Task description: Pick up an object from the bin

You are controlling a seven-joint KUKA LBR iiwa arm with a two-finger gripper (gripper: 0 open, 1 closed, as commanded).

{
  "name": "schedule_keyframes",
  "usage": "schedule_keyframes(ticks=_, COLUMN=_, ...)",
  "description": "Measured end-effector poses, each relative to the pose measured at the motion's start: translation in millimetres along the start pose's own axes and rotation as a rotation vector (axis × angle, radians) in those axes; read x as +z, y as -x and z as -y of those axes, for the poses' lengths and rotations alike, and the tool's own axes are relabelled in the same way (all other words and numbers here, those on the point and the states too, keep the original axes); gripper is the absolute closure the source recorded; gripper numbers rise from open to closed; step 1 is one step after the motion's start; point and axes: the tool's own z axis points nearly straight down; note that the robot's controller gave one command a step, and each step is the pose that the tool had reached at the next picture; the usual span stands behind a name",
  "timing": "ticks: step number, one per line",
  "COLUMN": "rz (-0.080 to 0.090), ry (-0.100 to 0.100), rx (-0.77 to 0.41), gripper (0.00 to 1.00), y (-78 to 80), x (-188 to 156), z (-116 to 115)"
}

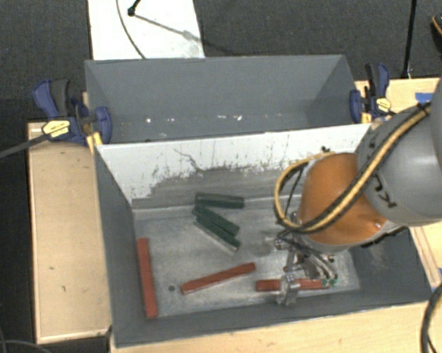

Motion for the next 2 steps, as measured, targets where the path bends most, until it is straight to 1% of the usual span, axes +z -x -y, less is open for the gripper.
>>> schedule_keyframes(ticks=1, rz=-0.005, ry=0.000, rx=-0.001, gripper=1.00, y=-1.7, x=1, z=0)
schedule_keyframes(ticks=2, rz=-0.003, ry=0.000, rx=-0.001, gripper=1.00, y=0.0, x=-38, z=0)
